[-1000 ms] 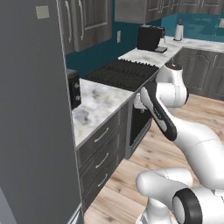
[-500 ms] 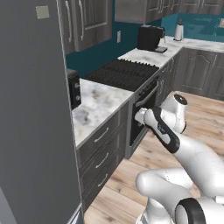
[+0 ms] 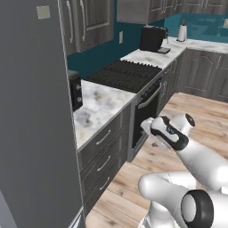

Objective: Take a straw from the drawer in front and place it inside the glass cup on the dining counter.

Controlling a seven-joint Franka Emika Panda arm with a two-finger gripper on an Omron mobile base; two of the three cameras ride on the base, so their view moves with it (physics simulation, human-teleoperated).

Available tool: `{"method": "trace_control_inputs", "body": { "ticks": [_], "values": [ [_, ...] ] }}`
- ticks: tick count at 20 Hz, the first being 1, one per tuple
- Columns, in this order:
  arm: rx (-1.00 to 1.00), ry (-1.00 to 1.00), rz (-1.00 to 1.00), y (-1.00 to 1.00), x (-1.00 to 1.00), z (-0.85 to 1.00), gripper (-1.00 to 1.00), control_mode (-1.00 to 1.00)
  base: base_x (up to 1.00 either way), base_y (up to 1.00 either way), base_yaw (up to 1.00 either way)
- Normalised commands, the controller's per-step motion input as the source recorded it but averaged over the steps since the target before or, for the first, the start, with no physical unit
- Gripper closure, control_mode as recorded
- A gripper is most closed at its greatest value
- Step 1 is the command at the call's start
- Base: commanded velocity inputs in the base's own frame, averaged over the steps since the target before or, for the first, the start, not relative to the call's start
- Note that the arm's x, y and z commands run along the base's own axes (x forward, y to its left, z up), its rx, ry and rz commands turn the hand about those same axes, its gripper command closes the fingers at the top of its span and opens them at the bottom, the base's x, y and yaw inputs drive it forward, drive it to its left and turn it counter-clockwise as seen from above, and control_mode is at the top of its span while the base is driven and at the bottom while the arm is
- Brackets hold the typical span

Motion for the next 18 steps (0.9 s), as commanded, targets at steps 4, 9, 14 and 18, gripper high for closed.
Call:
{"method": "trace_control_inputs", "body": {
  "ticks": [4, 9, 14, 18],
  "values": [
    [0.32, -0.03, 0.1, 0.07, 0.22, -0.6, -1.0, -1.0, 0.0, 0.0, 0.0],
    [0.27, -0.02, 0.15, 0.42, 0.46, -0.77, -1.0, -1.0, 0.0, 0.0, 0.0],
    [0.23, -0.01, 0.09, 0.5, 0.55, -0.37, -1.0, -1.0, 0.0, 0.0, 0.0],
    [0.21, -0.02, 0.02, 0.16, 0.58, 0.0, -1.0, -1.0, 0.0, 0.0, 0.0]
  ]
}}
